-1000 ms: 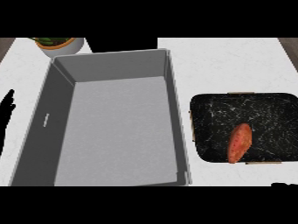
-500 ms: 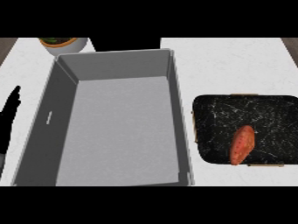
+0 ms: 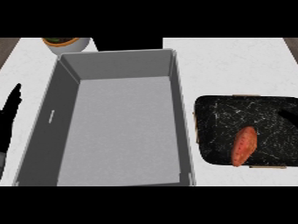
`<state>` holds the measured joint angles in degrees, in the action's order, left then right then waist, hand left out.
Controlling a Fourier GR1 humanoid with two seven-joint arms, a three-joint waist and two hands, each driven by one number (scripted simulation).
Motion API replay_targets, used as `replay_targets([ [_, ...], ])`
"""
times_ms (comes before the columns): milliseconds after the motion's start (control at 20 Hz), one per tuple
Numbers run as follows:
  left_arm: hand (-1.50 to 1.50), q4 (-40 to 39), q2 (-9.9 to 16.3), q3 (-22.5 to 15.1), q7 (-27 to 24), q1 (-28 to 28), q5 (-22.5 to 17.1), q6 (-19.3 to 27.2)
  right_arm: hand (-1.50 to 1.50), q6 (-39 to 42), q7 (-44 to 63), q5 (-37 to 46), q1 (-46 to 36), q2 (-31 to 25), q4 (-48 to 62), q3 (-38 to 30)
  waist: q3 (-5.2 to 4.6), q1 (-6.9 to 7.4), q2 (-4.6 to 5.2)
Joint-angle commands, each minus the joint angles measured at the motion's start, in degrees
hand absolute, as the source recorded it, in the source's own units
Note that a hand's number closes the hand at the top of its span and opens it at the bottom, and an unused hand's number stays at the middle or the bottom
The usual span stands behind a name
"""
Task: Pick the sweet potato from the tray and place it in the cardboard box
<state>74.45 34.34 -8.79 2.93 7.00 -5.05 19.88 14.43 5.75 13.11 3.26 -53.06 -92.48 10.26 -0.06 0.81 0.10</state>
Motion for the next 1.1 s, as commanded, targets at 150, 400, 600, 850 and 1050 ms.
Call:
replay_targets([
  [150,0.0,2.2,0.0,2.5,1.9,-0.8,1.7,-1.6,-1.5,8.8,12.7,3.8,-10.1,4.8,0.7,2.9,0.05,-0.2,-0.1],
  [400,0.0,-4.7,-6.0,4.1,-3.8,-0.6,5.2,-1.8,-1.5,11.3,6.3,8.6,-9.4,7.6,4.8,-0.4,0.05,-0.78,-0.08],
  [600,0.0,5.1,-2.6,6.3,2.7,-3.3,5.5,-4.8,-1.5,11.4,10.2,11.9,-8.9,12.8,3.5,0.4,0.07,-0.55,-0.18],
  [850,0.0,3.3,-7.8,5.4,3.9,-1.2,9.8,-2.2,-1.5,12.9,8.7,12.7,-8.3,16.5,0.6,-0.2,0.06,-0.75,-0.16],
  [1050,0.0,4.0,-5.6,9.0,4.3,-1.3,9.6,-6.0,-1.5,15.2,5.5,12.3,-4.5,16.7,-3.5,-2.8,0.06,-1.01,-0.21],
])
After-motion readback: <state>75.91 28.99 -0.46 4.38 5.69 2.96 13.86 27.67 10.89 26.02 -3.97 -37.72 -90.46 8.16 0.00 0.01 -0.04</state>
